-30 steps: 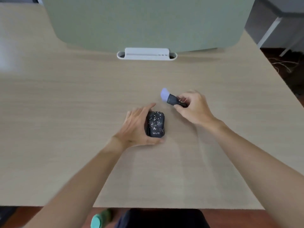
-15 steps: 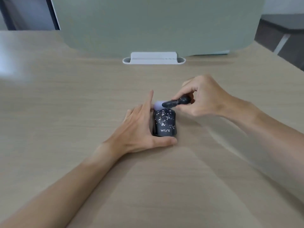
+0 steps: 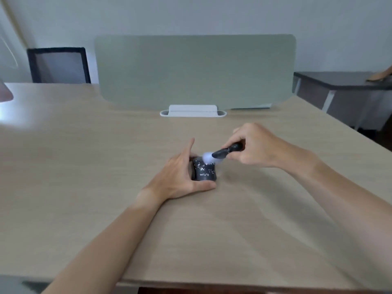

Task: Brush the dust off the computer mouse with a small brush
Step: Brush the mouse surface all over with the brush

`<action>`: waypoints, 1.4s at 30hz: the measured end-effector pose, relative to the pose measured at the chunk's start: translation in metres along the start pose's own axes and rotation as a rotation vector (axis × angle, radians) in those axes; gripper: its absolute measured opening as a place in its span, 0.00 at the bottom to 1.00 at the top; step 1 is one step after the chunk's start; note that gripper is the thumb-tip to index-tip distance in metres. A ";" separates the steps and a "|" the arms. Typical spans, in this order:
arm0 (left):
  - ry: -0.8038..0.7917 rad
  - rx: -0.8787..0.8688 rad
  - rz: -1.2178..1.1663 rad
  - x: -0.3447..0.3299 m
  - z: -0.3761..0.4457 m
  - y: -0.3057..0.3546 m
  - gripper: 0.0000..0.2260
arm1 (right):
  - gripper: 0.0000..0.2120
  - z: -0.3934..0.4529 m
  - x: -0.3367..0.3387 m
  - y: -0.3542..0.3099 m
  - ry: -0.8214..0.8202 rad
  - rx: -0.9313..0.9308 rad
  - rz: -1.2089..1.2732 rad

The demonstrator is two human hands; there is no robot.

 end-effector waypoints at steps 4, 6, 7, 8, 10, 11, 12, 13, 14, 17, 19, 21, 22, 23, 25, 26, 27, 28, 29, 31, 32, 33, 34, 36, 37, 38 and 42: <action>0.027 0.001 -0.008 0.001 -0.001 -0.001 0.57 | 0.10 0.001 -0.006 -0.004 0.072 -0.020 0.063; 0.034 0.004 -0.008 0.001 -0.001 -0.001 0.57 | 0.08 -0.001 -0.015 -0.008 0.030 -0.024 0.045; 0.036 0.005 -0.008 0.001 -0.001 -0.001 0.57 | 0.07 -0.003 -0.018 -0.008 0.007 -0.021 0.020; 0.037 0.004 -0.008 0.001 0.000 -0.001 0.57 | 0.07 -0.006 -0.020 -0.007 -0.010 -0.017 -0.003; 0.044 -0.006 -0.009 0.001 0.000 -0.001 0.57 | 0.09 -0.011 -0.015 -0.005 -0.034 -0.014 -0.011; 0.049 -0.014 -0.010 0.001 0.000 -0.001 0.56 | 0.11 -0.013 -0.011 -0.005 -0.042 -0.023 0.005; 0.051 -0.023 -0.010 0.001 0.000 -0.001 0.56 | 0.13 -0.013 -0.006 -0.004 -0.041 -0.031 0.020; 0.052 -0.031 -0.008 0.001 0.000 0.000 0.55 | 0.14 -0.012 -0.001 -0.003 -0.026 -0.034 0.026; 0.053 -0.038 -0.006 0.001 0.000 0.000 0.54 | 0.14 -0.010 0.002 -0.003 -0.001 -0.037 0.028; 0.057 -0.050 -0.001 0.002 0.000 0.001 0.53 | 0.10 -0.003 0.001 -0.006 0.056 -0.035 0.020; 0.064 -0.042 -0.007 0.003 0.000 0.000 0.52 | 0.08 -0.003 -0.008 -0.009 0.015 -0.006 -0.014; 0.075 -0.042 -0.006 0.002 0.000 -0.001 0.52 | 0.07 -0.008 -0.014 -0.009 -0.034 0.021 -0.053; 0.081 -0.042 -0.007 0.002 0.000 -0.001 0.51 | 0.08 -0.012 -0.014 -0.008 -0.045 0.024 -0.056; 0.086 -0.043 -0.009 0.002 0.000 -0.001 0.51 | 0.09 -0.017 -0.013 -0.007 -0.053 0.025 -0.053; 0.094 -0.045 -0.011 0.001 0.001 -0.001 0.51 | 0.12 -0.023 -0.007 -0.005 -0.079 0.018 -0.049; 0.096 -0.046 -0.011 0.002 0.000 -0.001 0.51 | 0.13 -0.024 -0.003 -0.003 -0.086 0.006 -0.051; 0.094 -0.046 -0.008 0.002 0.000 0.000 0.51 | 0.13 -0.024 0.001 -0.003 -0.076 -0.005 -0.056; 0.088 -0.046 -0.005 0.002 0.000 0.000 0.51 | 0.12 -0.023 0.004 -0.003 -0.050 -0.010 -0.062; 0.081 -0.048 0.000 0.002 -0.001 0.000 0.51 | 0.11 -0.022 0.006 -0.005 -0.017 -0.010 -0.066; 0.076 -0.053 0.008 0.002 -0.002 0.000 0.50 | 0.10 -0.018 0.004 -0.013 0.016 0.000 -0.069; 0.078 -0.055 0.009 0.002 -0.002 0.000 0.48 | 0.10 -0.017 0.000 -0.017 0.010 0.009 -0.076; 0.081 -0.056 0.009 0.002 -0.001 0.000 0.46 | 0.11 -0.017 -0.004 -0.021 -0.004 0.019 -0.084; 0.084 -0.055 0.006 0.002 -0.001 -0.001 0.44 | 0.11 -0.017 -0.009 -0.022 -0.023 0.031 -0.093; 0.086 -0.050 -0.007 0.002 0.000 -0.001 0.41 | 0.11 -0.019 -0.012 -0.022 -0.060 0.051 -0.112; 0.085 -0.049 -0.012 0.002 0.000 -0.002 0.40 | 0.10 -0.020 -0.012 -0.021 -0.080 0.057 -0.126; 0.086 -0.048 -0.014 0.001 0.000 -0.002 0.39 | 0.09 -0.021 -0.010 -0.019 -0.104 0.059 -0.138; 0.089 -0.043 0.010 0.002 0.003 -0.004 0.36 | 0.17 -0.020 -0.001 -0.008 -0.137 0.005 -0.082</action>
Point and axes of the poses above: each hand's wrist, its own z-axis towards the middle knuckle, its own x-axis out of the back of the hand, y = z × x, the point moved 3 cm from there along z, towards the middle knuckle
